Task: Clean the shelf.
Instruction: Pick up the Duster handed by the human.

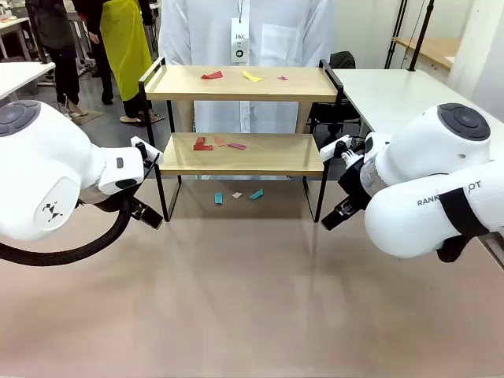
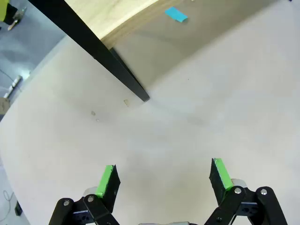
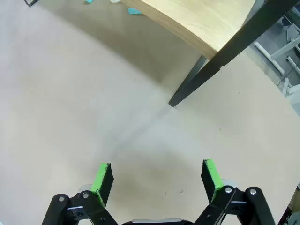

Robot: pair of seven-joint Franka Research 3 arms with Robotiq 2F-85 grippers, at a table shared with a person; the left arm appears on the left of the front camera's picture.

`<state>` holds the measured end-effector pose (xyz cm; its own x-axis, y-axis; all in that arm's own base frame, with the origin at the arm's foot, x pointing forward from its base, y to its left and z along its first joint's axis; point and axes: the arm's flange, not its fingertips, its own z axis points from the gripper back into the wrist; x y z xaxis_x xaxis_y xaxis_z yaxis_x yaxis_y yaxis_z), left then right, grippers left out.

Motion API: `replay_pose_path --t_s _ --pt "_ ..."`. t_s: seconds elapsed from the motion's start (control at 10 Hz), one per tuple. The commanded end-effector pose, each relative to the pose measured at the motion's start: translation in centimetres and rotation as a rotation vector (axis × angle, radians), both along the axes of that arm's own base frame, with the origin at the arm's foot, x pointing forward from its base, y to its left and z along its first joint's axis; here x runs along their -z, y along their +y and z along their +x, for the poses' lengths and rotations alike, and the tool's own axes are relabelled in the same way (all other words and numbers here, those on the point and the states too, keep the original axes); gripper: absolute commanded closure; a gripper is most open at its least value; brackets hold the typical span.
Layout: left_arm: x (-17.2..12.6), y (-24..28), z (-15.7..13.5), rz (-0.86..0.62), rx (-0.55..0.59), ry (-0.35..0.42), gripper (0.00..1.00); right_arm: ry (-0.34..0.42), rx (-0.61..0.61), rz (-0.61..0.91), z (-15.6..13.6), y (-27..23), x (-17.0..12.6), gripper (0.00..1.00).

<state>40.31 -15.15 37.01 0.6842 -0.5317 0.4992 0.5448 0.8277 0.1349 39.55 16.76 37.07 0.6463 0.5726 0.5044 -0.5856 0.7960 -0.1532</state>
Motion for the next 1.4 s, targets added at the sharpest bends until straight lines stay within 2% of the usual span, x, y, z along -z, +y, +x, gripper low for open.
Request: replay_pose_path --t_s 0.0,0.9,1.1,1.3 --pt "0.0 0.0 0.0 0.000 0.000 0.000 0.00 0.000 0.000 0.000 0.0 0.0 0.0 0.00" --pt "0.0 0.0 0.0 0.000 0.000 0.000 0.00 0.000 -0.001 -0.001 0.0 0.0 0.0 0.00" --pt "-5.1 2.0 0.6 -0.068 0.022 -0.011 0.00 -0.023 -0.019 0.061 1.7 -1.4 -5.6 0.00" --pt "-9.7 4.1 0.6 -0.085 0.082 -0.011 0.00 -0.055 -0.034 0.136 2.0 -5.0 -10.6 0.00"
